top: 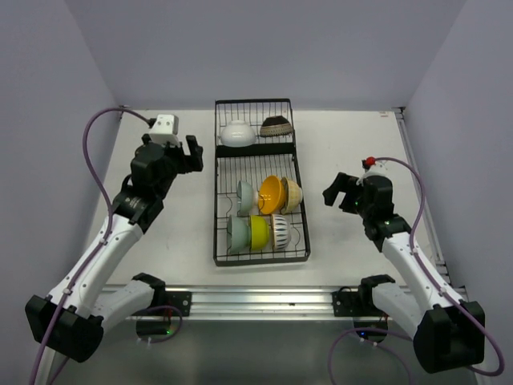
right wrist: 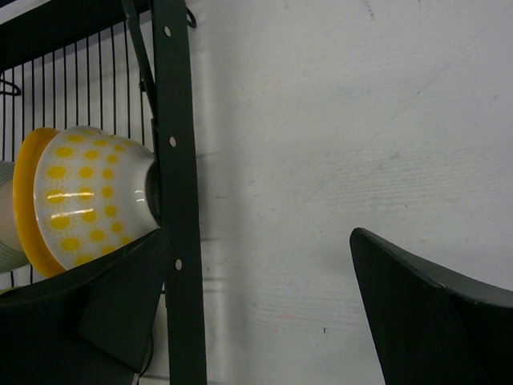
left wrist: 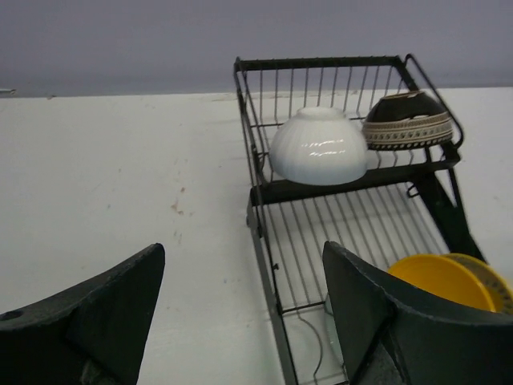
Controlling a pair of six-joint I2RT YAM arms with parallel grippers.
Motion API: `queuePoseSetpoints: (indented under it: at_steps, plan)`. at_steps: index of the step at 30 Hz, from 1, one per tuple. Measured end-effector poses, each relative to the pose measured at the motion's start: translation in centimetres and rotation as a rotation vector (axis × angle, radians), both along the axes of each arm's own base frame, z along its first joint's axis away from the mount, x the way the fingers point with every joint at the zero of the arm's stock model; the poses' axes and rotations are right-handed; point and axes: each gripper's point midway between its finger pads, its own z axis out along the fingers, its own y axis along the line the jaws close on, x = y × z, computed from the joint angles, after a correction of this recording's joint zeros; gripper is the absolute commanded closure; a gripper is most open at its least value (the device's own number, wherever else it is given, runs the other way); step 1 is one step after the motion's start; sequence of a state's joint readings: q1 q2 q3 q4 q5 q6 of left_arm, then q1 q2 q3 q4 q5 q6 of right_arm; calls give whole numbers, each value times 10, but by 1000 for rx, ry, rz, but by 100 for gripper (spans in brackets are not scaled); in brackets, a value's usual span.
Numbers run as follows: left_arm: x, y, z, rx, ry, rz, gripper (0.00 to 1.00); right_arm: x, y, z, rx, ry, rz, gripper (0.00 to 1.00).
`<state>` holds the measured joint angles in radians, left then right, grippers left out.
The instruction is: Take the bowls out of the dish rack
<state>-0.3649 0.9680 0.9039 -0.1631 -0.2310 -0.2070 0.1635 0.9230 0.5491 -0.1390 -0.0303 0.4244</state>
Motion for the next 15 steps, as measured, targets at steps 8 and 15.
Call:
queuePoseSetpoints:
  at_steps: [8,15]
  plan:
    - [26,-59,14,-210,30,-194,22,-1,7,0,20,2,32,2]
    - [-4,-85,-53,-303,229,-322,23,0,8,2,26,-3,39,2]
